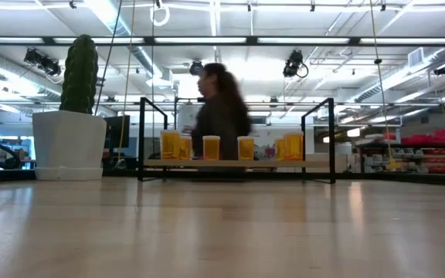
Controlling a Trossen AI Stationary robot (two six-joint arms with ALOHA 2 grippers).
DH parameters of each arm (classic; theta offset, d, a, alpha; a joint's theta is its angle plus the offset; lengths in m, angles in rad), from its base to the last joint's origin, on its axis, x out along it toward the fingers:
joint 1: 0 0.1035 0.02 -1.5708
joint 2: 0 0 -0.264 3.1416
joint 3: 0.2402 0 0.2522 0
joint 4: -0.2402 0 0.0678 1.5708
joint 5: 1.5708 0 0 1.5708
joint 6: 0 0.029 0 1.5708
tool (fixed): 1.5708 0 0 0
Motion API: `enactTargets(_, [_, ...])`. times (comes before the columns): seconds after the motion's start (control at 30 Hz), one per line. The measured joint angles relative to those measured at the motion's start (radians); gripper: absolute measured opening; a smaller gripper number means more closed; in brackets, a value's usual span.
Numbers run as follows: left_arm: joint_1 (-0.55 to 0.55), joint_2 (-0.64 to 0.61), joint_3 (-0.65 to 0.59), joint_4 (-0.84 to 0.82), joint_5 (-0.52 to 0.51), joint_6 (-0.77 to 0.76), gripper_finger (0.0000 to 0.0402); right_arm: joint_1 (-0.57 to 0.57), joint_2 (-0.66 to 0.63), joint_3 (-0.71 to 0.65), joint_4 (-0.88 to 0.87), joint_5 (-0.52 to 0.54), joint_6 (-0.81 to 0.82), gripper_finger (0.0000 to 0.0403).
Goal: Pick and place medicine bottles onto shelf by color
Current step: Put the orange pill bottle on the shelf
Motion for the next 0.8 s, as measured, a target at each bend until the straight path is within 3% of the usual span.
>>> enactTargets(0.2, [0.000, 0.000, 0.000, 0.003, 0.003, -0.013, 0.0281, 0.005, 0.000, -0.096, 0.011, 0.000, 0.012, 0.0296])
enactTargets(0.4, [0.000, 0.000, 0.000, 0.033, 0.062, -0.025, 0.0281, -0.024, -0.028, -0.247, 0.167, -0.011, -0.056, 0.0296])
enactTargets(0.6, [-0.003, 0.000, 0.000, 0.037, 0.090, -0.054, 0.0281, -0.019, -0.224, -0.490, 0.291, 0.008, -0.023, 0.0296])
enactTargets(0.8, [-0.002, 0.000, 0.000, 0.039, 0.090, -0.056, 0.0281, -0.012, -0.407, -0.763, 0.534, 0.010, 0.015, 0.0296])
